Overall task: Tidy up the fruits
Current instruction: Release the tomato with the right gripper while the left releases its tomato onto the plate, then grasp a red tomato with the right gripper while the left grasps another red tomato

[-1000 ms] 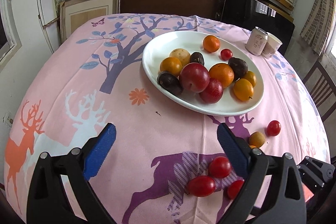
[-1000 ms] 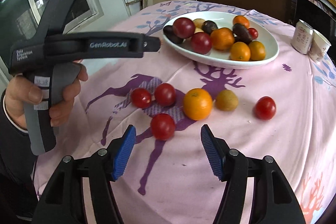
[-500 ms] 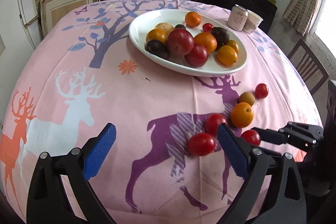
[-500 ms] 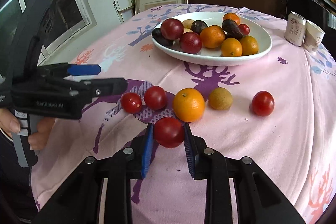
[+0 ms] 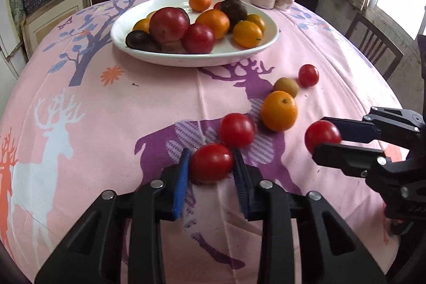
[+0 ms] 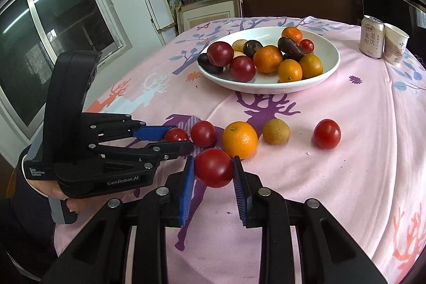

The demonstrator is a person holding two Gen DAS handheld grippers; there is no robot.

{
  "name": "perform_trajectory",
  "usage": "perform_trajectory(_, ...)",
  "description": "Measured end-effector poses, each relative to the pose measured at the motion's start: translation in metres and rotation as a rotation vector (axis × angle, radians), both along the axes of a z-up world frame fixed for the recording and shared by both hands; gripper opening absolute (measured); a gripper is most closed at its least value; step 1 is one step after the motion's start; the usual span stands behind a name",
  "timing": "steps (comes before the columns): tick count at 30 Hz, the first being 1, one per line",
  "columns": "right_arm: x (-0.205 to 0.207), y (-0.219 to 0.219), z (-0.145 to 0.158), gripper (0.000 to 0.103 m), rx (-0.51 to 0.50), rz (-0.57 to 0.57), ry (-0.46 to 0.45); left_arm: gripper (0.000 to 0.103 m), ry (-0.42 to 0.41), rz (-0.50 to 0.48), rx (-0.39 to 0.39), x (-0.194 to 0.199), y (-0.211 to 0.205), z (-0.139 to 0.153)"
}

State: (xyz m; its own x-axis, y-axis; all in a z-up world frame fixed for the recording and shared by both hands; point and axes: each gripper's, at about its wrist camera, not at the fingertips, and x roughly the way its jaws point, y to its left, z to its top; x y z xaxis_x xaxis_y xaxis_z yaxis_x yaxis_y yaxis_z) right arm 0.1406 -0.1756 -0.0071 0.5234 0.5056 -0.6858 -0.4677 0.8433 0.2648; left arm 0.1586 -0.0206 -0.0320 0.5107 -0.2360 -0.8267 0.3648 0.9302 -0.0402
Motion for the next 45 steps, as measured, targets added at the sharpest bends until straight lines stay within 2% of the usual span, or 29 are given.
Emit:
perform_trajectory(4, 0.001, -0.008, 0.008, 0.028, 0.029, -0.027, -0.015, 0.031, -0.032, -0.025, 0.03, -0.007, -0.01, 0.009)
perform_trajectory(8, 0.007, -0.017, 0.024, 0.028, 0.047, -0.062, -0.04, 0.031, -0.082, -0.005, 0.0, -0.001, -0.008, 0.038)
perform_trajectory(12, 0.03, -0.024, 0.048, 0.028, 0.014, -0.103, -0.106, 0.031, -0.135, 0.067, -0.046, 0.03, -0.002, 0.073)
perform_trajectory(15, 0.055, -0.022, 0.058, 0.028, 0.015, -0.1, -0.12, 0.031, -0.128, 0.108, -0.102, 0.065, 0.001, 0.088)
perform_trajectory(18, 0.082, -0.013, 0.056, 0.028, 0.009, -0.098, -0.11, 0.031, -0.113, 0.179, -0.109, 0.099, 0.0, 0.088)
perform_trajectory(21, 0.104, -0.001, 0.045, 0.028, -0.013, -0.087, -0.089, 0.031, -0.079, 0.232, -0.1, 0.124, -0.001, 0.075)
perform_trajectory(23, 0.114, 0.005, 0.037, 0.032, -0.019, -0.088, -0.07, 0.033, -0.078, 0.254, -0.097, 0.134, -0.003, 0.068)
perform_trajectory(24, 0.118, 0.005, 0.033, 0.033, -0.013, -0.087, -0.055, 0.038, -0.081, 0.269, -0.096, 0.137, -0.003, 0.066)
perform_trajectory(25, 0.121, 0.005, 0.03, 0.037, -0.006, -0.09, -0.047, 0.051, -0.085, 0.283, -0.093, 0.139, -0.004, 0.065)
perform_trajectory(27, 0.121, 0.0, 0.027, 0.038, 0.007, -0.11, -0.046, 0.07, -0.107, 0.308, -0.106, 0.139, -0.003, 0.066)
perform_trajectory(31, 0.11, -0.012, 0.029, 0.039, 0.021, -0.115, -0.048, 0.072, -0.143, 0.322, -0.116, 0.133, 0.001, 0.074)
perform_trajectory(35, 0.095, -0.029, 0.032, 0.051, 0.045, -0.141, -0.051, 0.073, -0.139, 0.343, -0.132, 0.122, 0.008, 0.077)
perform_trajectory(37, 0.088, -0.039, 0.033, 0.052, 0.053, -0.156, -0.054, 0.077, -0.133, 0.346, -0.135, 0.114, 0.009, 0.077)
perform_trajectory(45, 0.068, -0.071, 0.026, 0.053, -0.013, -0.253, -0.055, 0.079, -0.127, 0.305, -0.106, 0.07, 0.005, 0.066)
